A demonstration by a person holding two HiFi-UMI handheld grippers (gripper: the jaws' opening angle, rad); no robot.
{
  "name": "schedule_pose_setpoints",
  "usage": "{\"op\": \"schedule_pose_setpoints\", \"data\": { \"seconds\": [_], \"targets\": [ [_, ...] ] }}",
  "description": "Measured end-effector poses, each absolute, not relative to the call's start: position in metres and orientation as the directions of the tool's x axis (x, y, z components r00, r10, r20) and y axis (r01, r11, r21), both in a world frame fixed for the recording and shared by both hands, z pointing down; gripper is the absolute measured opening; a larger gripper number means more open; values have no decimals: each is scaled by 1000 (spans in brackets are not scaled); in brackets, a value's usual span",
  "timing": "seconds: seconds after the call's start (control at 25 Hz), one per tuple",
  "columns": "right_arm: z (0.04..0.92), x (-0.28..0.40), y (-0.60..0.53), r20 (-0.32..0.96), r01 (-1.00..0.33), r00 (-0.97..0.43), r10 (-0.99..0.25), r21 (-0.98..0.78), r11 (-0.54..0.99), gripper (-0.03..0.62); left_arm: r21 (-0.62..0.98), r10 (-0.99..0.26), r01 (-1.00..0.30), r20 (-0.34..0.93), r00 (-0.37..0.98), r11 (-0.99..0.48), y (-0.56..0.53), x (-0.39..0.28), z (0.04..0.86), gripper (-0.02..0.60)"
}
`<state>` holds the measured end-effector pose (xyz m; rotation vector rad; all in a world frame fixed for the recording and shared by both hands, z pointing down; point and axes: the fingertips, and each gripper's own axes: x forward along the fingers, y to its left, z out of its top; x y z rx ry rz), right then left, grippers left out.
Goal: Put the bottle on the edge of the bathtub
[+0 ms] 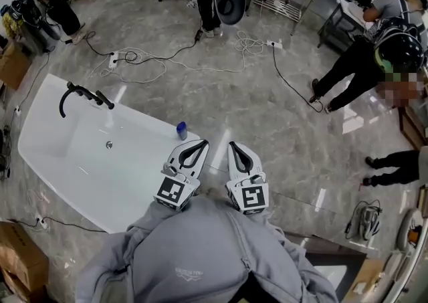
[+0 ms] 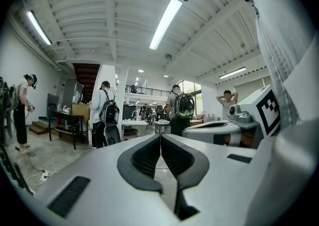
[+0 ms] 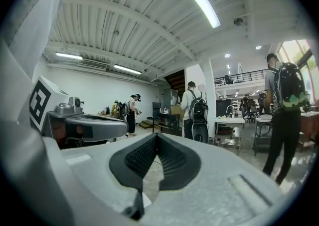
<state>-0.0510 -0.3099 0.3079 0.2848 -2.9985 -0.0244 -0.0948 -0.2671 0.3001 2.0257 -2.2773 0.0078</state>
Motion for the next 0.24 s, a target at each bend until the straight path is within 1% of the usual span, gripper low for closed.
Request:
{"op": "schedule_pose_setpoints", "data": {
  "seconds": [0.24],
  "targets": [
    [305,-43,-313,122,-203,-971,-205,31,979,3,62,-986,-987,95,-139,145,-266,-94,299,9]
  ]
}}
